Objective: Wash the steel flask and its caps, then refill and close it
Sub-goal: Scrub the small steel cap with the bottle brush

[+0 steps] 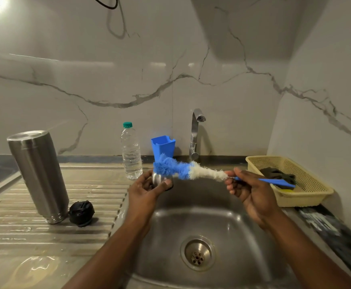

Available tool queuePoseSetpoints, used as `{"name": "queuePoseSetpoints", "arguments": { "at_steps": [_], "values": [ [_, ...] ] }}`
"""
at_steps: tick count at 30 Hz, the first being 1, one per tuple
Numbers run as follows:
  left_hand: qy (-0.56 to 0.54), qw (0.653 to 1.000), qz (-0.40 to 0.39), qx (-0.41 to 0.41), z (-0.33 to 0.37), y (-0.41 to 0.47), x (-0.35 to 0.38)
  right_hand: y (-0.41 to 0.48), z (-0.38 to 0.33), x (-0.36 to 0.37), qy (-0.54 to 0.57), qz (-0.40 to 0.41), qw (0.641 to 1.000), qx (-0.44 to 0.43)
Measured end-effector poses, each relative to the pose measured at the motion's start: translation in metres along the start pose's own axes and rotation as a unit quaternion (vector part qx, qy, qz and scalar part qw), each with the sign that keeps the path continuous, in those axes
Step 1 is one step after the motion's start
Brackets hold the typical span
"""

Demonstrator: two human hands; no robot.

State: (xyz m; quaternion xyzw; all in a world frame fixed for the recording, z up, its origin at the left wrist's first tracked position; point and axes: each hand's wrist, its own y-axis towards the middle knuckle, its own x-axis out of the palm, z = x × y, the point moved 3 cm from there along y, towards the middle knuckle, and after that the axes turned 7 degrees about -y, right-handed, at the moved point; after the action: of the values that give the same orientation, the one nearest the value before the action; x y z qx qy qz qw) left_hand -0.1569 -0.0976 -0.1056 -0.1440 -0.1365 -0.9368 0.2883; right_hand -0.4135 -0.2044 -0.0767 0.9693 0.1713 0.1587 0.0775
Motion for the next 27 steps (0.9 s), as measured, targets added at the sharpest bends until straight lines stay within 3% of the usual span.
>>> {"name": "queuePoseSetpoints", "arguments": {
  "at_steps": [3, 7, 12, 17, 21, 27],
  "values": [
    [0.001, 0.999, -0.017, -0.034, -0.008, -0.001, 0.008, 0.001, 0.009, 0.009, 0.003, -0.022, 1.0, 0.008],
    [-0.114, 0.987, 0.027, -0.111, -0.013, 0.006, 0.003, 0.002, 0.003, 0.003, 0.026, -0.004, 1.0, 0.013],
    [-0.193, 0.967, 0.016, -0.169, -0.016, 0.002, 0.011, -0.001, 0.017, 0.01, 0.037, -0.022, 0.998, 0.038],
    [-0.232, 0.96, 0.056, -0.145, -0.01, 0.009, 0.003, 0.001, 0.007, 0.001, 0.028, -0.008, 0.999, 0.032],
    [-0.214, 0.963, 0.023, -0.161, -0.01, 0.002, 0.016, 0.0, 0.013, 0.009, 0.039, -0.021, 0.998, 0.039],
    [-0.253, 0.956, 0.038, -0.144, -0.008, 0.007, 0.01, 0.002, 0.004, 0.0, 0.049, 0.01, 0.998, 0.034]
  ]
}}
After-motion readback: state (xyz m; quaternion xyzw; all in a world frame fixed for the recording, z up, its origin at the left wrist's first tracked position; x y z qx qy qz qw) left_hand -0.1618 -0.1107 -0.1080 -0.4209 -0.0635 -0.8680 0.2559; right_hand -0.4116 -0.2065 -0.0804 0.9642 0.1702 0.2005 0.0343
